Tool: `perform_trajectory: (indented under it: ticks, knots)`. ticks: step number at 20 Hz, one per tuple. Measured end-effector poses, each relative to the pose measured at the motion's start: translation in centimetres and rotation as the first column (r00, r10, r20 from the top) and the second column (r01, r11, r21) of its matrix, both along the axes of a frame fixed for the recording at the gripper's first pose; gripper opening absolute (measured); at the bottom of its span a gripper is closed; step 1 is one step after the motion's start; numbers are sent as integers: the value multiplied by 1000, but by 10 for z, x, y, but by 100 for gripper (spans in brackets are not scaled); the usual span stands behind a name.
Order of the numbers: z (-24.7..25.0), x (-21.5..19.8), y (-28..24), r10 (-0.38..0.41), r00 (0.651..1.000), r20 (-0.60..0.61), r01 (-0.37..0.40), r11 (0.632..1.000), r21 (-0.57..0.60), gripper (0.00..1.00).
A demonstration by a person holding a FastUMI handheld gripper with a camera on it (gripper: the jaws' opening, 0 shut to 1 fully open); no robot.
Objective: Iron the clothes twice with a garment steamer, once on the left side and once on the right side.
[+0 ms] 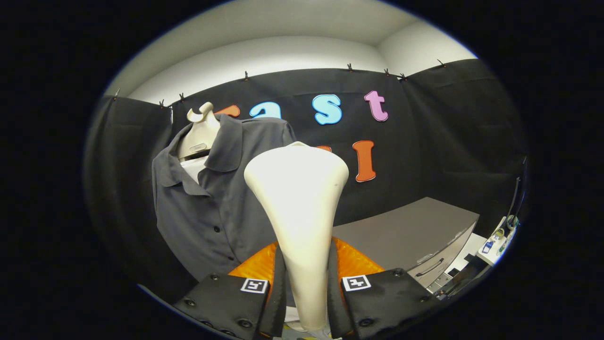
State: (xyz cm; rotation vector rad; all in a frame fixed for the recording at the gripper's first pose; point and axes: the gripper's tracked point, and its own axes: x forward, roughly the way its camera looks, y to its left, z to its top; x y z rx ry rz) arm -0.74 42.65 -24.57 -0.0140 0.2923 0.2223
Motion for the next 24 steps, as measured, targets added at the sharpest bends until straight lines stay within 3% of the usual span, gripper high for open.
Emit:
perform_trajectory:
  ticks: [7, 14, 24]
  knots:
    - [-47, 39, 41, -3, 998, -56, 0, 998, -57, 44]
    - [-73, 80, 37, -48, 995, -83, 41, 996, -82, 44]
    - [-119, 78, 10, -75, 986, -147, 55, 989, -134, 44]
